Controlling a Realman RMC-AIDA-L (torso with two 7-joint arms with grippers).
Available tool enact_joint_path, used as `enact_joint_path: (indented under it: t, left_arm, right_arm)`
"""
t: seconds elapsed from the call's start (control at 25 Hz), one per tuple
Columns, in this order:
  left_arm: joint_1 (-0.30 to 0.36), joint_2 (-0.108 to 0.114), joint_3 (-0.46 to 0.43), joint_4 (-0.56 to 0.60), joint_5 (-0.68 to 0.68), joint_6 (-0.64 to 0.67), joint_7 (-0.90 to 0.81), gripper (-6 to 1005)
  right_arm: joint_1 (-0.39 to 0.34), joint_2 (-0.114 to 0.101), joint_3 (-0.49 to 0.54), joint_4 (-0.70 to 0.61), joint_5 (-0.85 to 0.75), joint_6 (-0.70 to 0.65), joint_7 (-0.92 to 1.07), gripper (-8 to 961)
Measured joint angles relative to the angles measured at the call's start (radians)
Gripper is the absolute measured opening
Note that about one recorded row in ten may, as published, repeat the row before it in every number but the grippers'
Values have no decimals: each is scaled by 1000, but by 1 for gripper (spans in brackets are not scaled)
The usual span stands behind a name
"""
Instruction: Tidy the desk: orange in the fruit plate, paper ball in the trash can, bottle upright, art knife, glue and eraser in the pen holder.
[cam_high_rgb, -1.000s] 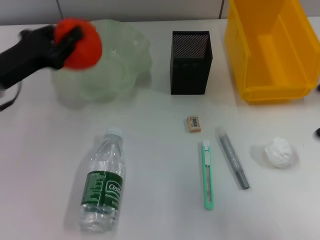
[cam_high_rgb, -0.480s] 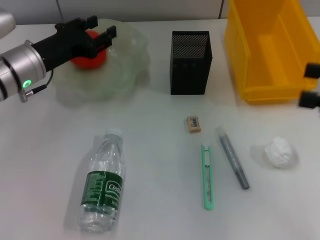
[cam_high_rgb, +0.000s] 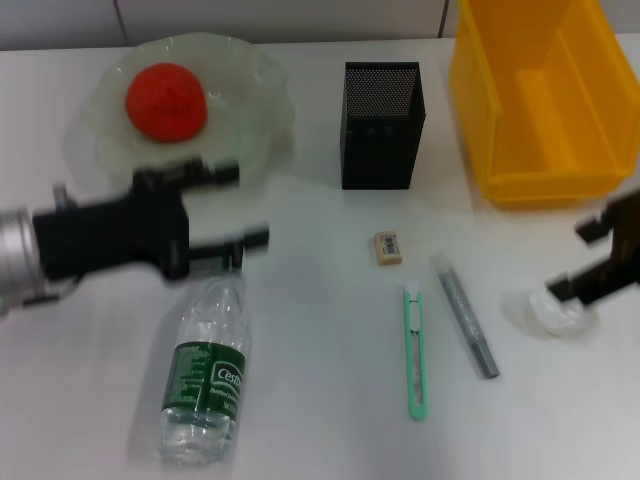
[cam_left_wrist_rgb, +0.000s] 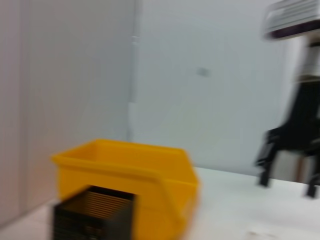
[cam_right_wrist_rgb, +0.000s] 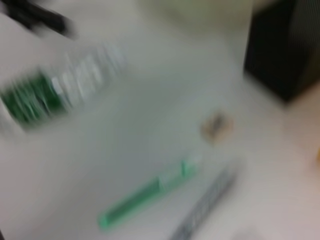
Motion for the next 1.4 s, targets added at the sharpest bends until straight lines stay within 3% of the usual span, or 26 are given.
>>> enact_joint_path:
  t: [0.04,0.08,0.12,0.32,0.76,0.8,0.96,1.08,1.12,1.16,1.28,1.4]
  left_arm:
    - [15,-1,15,7,0,14,1,828]
    - [33,-3,32,12,0,30,2,826]
    - [40,-3,39,12,-1,35,2,823]
    - [52,-2,41,-33,-2,27,20,817]
    - [56,-3,44,-38,3,30,24,816]
    - [56,-3,44,-38,3,32,25,815]
    - [56,-1,48,-38,3,35,22,814]
    - [56,0,55,-38,9,42,15,813]
    - [57,-1,61,-35,10,54,15,813]
    - [57,-1,61,-35,10,54,15,813]
    - [59,-3,67,-30,10,64,13,813]
    - [62,-4,62,-30,0,69,1,813]
  right_arm:
    - [11,0,-116,27,-88,20,56,834]
    - [11,0,-116,27,-88,20,56,834]
    - [15,1,-208,64,-163,62,106,833]
    - [18,2,-327,165,-253,204,177,832]
    - [37,-1,-348,349,-187,350,186,804]
    - [37,-1,-347,353,-187,353,186,759]
    - [28,-1,-276,253,-173,315,199,609]
    - [24,-1,-122,119,-112,278,202,563]
    - [23,-3,-9,51,-62,290,199,547]
    - [23,-3,-9,51,-62,290,199,532]
    - [23,-6,94,28,-21,379,177,485]
    - [23,-5,107,91,-19,532,144,438]
